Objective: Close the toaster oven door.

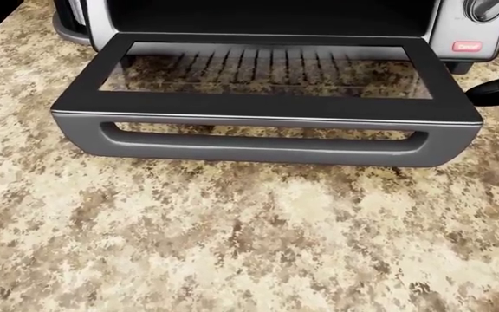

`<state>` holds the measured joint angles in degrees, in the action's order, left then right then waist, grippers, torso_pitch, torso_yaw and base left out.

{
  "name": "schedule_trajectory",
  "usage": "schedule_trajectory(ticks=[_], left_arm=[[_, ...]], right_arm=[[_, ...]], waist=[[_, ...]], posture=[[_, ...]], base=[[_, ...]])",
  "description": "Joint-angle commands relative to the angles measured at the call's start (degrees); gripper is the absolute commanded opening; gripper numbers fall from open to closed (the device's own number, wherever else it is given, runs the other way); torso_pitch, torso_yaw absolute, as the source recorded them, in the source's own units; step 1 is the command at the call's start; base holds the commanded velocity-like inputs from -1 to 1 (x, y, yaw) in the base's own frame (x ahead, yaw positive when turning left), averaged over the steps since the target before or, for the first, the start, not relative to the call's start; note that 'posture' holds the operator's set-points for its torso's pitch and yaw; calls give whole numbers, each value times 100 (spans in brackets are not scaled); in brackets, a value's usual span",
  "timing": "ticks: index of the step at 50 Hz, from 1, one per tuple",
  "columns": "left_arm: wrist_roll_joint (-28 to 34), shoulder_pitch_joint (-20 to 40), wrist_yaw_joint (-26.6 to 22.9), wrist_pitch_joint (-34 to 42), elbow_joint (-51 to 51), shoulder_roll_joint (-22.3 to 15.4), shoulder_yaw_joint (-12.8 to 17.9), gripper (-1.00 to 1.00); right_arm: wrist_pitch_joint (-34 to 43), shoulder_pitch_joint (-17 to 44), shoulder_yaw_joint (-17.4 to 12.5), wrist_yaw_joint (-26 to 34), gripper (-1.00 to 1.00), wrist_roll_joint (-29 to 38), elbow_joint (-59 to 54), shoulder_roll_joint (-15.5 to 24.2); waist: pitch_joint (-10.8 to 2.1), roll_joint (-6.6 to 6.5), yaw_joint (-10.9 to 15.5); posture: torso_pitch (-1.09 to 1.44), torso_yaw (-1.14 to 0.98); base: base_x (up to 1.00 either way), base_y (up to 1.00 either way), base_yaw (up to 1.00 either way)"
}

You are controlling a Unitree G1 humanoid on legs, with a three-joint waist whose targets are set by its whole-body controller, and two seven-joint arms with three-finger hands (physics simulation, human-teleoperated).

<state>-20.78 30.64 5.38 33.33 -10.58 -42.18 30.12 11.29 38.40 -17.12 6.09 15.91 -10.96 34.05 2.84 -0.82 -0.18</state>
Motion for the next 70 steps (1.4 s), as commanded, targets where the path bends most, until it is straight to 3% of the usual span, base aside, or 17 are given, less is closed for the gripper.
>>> schedule_trajectory(ticks=[1, 21, 41, 70], left_arm=[[8, 139, 14, -152, -164, -130, 88, 100], [-15, 155, 37, -128, -169, -151, 88, 100], [-15, 142, 39, -123, -172, -150, 91, 100], [-27, 100, 40, -131, -192, -128, 115, 100]], right_arm=[[-155, 153, -63, -64, 100, 36, 209, 90], [-370, 129, 34, -115, 100, 334, 63, -64], [-555, 133, 268, -302, 100, 414, -213, -481], [275, -68, 529, -309, 100, 145, 684, -1225]], waist=[[-141, -6, -2], [-145, -16, -7], [-157, -38, -9], [-192, -20, -27]], posture=[[0, 0], [0, 0], [0, 0], [0, 0]], base=[[0, 0, 0], [0, 0, 0], [0, 0, 0], [0, 0, 0]])
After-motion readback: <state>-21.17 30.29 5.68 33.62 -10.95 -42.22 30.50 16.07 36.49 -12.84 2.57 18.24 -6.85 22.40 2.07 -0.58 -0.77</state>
